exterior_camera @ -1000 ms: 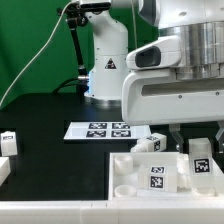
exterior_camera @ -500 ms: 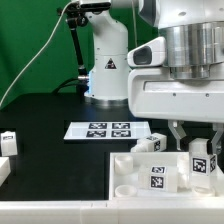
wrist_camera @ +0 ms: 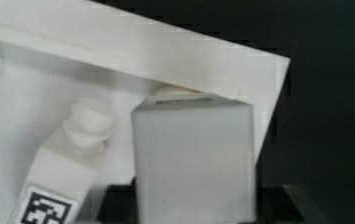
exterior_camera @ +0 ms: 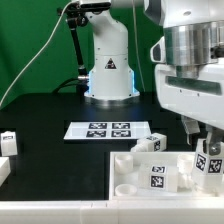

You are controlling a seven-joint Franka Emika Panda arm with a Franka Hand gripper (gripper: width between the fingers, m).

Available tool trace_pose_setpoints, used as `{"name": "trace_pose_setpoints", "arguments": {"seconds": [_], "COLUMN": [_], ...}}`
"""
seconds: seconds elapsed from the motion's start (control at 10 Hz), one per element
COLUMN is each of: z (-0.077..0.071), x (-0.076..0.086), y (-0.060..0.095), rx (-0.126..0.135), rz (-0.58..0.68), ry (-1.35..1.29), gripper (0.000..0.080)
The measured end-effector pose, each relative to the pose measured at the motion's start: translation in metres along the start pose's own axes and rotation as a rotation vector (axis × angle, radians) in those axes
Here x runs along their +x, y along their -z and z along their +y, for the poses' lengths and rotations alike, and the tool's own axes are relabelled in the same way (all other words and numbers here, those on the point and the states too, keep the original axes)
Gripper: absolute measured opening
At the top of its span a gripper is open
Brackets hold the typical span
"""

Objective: Assemble one leg

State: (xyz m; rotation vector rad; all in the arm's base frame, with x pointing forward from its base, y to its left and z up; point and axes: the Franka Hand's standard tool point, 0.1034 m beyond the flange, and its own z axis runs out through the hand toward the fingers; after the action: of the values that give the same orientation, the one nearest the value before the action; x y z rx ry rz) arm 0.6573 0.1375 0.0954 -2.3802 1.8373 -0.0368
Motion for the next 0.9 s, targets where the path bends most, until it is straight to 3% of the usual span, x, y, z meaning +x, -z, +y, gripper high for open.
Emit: {"name": "trace_pose_setpoints", "arguments": {"seconds": [0.3,0.5,0.6,0.7,0.9], "z": [0.0005,0.0020,0.0015,0.0016,0.0018], "x": [0.0011,-0.0005,-0.0004,-0.0002,-0.0001], "y": [-0.0008,-0.0012,-0.0013,-0.0014,-0.0018], "rx": [0.000,-0.020,-0.018,-0.018,-0.018], "rz": [-0.007,-0.011,-0.011,-0.012,-0.014], "ry": [-0.028,0.068,0.123,0.223,0.347], "gripper": [0.0281,0.0569,0.0569,0.0632,0.0646]}}
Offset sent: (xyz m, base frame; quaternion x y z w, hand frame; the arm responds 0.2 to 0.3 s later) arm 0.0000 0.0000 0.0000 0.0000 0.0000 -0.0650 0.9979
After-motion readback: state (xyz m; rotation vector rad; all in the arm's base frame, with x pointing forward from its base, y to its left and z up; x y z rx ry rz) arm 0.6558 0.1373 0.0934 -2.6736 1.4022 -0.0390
